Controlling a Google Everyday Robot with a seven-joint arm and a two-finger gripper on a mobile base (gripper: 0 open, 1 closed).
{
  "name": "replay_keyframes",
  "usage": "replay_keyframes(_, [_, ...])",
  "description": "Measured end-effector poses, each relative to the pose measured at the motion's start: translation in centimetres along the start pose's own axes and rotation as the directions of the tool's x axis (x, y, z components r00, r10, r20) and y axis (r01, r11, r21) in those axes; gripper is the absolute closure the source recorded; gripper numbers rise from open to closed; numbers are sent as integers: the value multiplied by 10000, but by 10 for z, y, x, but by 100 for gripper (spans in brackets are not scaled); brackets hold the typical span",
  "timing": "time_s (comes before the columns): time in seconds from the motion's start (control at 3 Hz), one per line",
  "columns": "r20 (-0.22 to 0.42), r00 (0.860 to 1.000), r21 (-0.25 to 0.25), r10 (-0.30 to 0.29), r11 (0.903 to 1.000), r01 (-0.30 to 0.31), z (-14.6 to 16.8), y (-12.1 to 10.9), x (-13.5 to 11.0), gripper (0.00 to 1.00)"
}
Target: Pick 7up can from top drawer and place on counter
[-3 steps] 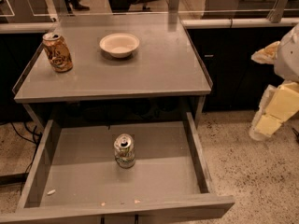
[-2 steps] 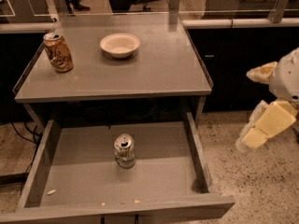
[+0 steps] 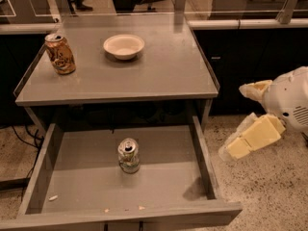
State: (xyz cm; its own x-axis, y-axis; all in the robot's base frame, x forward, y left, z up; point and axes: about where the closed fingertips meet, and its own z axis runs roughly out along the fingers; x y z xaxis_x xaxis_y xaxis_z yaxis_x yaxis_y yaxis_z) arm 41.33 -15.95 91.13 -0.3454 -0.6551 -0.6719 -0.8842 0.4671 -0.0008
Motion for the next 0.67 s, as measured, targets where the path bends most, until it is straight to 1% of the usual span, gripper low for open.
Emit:
replay_keyframes(0.33, [-14, 10000, -35, -36, 10000, 35, 4, 2, 0, 0])
replay_keyframes(0.67, [-74, 9998, -188, -188, 9996, 187, 24, 11, -2, 0])
